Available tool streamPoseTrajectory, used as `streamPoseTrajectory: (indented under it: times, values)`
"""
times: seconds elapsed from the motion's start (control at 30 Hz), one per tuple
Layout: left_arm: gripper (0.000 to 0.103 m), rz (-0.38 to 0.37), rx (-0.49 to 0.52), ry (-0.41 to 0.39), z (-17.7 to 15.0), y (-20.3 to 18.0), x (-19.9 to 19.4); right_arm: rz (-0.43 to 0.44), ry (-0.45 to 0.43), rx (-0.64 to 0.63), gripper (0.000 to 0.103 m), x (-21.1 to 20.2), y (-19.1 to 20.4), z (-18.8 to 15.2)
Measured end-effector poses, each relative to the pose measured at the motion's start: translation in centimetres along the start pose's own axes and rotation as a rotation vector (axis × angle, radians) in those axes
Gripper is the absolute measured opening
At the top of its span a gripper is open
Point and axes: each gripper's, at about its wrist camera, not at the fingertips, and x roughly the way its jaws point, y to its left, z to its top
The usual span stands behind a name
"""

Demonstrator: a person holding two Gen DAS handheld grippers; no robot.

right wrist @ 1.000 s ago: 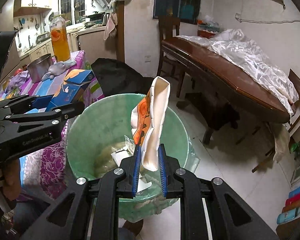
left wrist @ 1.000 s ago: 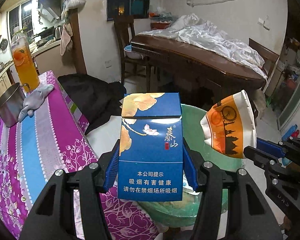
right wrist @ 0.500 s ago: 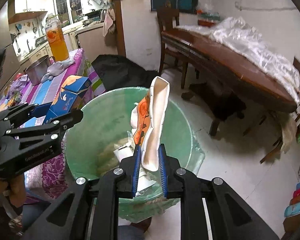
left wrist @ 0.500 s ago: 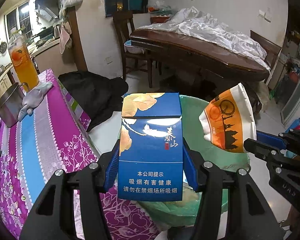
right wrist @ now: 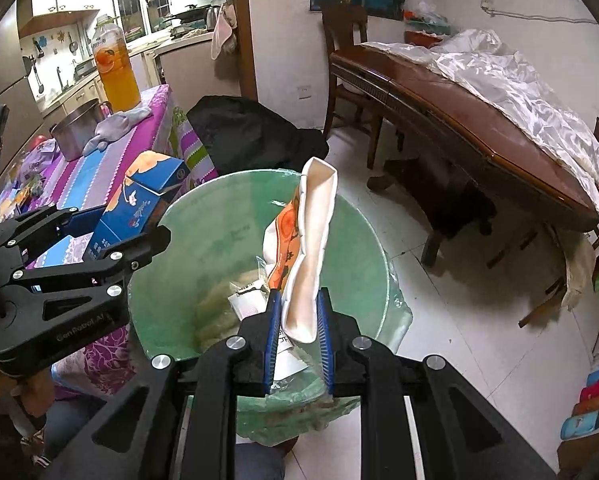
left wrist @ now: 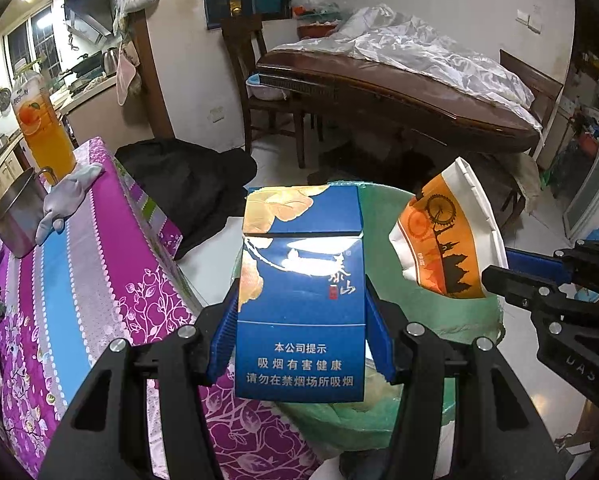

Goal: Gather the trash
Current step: 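Carry the pack and orange bag over the green bin and release both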

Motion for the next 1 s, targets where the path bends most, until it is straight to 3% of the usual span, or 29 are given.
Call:
streamPoseTrajectory:
  times: [0.07,0.1,0.17,0.53,1.0]
  values:
    - [0.054,0.001,0.000,0.002,0.0,0.0,0.1,0.000,-0.011,0.015,0.021,-0.1,-0.3,0.0]
    - [0.059,0.003,-0.003,0.009,0.0,0.0,0.2,0.001,-0.013,0.017,0.032,-0.1,-0.4,-0.1]
    - [0.070,0.009,-0.011,0.003,0.0,0.2,0.2,0.002,-0.030,0.025,0.042,-0.4,-0.6,-0.1]
    - [0.072,0.019,-0.014,-0.008,0.0,0.3,-0.4,0.002,-0.070,0.047,0.042,-1.5,-1.1,-0.6]
    - [0.072,0.036,-0.026,-0.025,-0.9,1.5,-1.8,-0.001,-0.199,0.018,0.056,-6.0,1.2,-0.6]
